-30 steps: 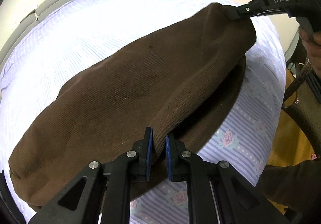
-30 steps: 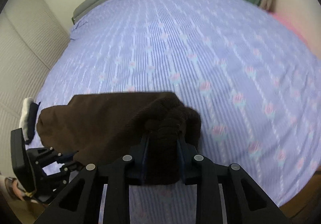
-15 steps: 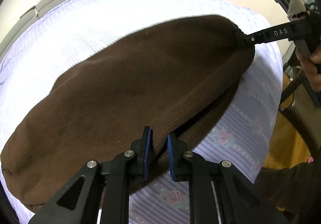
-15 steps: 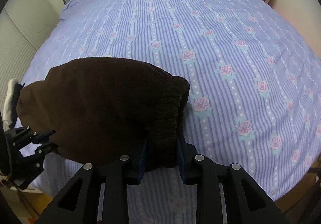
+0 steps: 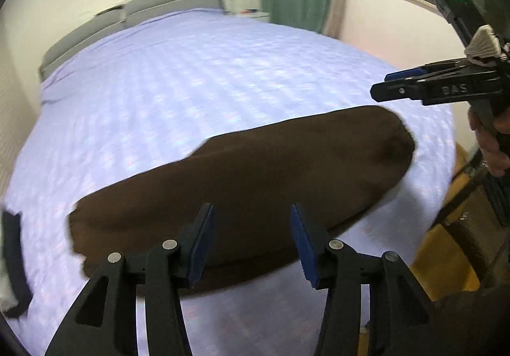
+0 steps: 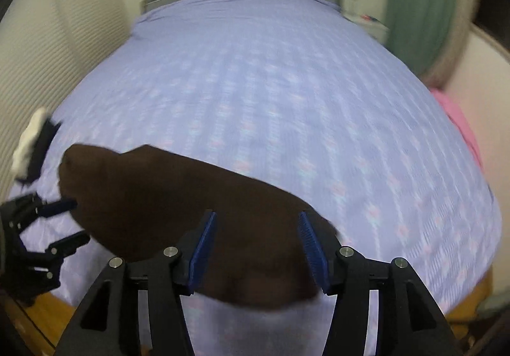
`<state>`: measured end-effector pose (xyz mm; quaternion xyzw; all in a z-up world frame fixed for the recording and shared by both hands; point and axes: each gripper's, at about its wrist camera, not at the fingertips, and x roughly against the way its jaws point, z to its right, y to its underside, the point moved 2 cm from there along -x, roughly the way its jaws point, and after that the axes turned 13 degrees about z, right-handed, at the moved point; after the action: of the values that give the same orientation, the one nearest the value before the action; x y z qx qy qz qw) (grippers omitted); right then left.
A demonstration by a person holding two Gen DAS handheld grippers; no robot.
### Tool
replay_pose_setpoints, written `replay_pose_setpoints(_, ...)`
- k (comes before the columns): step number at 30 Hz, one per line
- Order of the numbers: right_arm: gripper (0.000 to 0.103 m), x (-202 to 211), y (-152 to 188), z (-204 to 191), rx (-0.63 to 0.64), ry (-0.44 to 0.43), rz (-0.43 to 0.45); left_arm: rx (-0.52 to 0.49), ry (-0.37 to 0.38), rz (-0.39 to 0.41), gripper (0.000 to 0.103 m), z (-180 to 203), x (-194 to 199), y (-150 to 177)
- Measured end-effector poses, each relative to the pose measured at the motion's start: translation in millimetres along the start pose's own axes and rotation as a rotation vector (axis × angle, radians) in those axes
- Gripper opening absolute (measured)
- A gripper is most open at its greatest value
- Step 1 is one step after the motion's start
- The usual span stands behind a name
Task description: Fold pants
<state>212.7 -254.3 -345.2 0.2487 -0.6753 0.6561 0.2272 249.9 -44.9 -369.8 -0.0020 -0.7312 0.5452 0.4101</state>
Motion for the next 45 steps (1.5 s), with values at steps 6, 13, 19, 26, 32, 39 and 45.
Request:
replay_pose_setpoints(6, 0.054, -26.0, -14.5, -93.6, 0.063, -0.163, 0.008, 0.088, -0.189, -0.032, 0.048, -91.0, 11.6, 38.5)
replay_pose_setpoints(13, 0.054, -64.7, -9.9, -191.3, 0.157, -0.292, 0.005, 0.283, -0.180, -0.051, 0.049, -176.8, -2.3, 57.0)
replay_pose_setpoints(19, 0.054, -87.8, 5.6, -230.9, 0.176, -0.306, -0.018, 0.392, -0.094, -0.108, 0.049, -181.8, -30.9, 61.7)
replay_pose_setpoints(26, 0.054, -97.5, 11.3, -238.2, 0.179, -0.301, -0.039, 0.563, -0.157, -0.175, 0.049, -190.7, -30.9, 80.7)
replay_pose_setpoints(32, 0.054, -100.5, 13.0, -240.8, 0.170, -0.298, -0.045, 0.619, -0.151, -0.196, 0.049, -189.6, -44.6, 82.9)
replay_pose_setpoints(39, 0.054, -97.3, 14.2, -236.1, 0.149, -0.289, -0.045, 0.605, -0.191, -0.195, 0.015, -192.5, -49.6, 80.2)
replay_pose_setpoints(45, 0.054, -90.1, 14.0, -224.1, 0.125, -0.292, -0.052, 0.599, -0.245, -0.172, 0.010, -171.8, -6.2, 81.5)
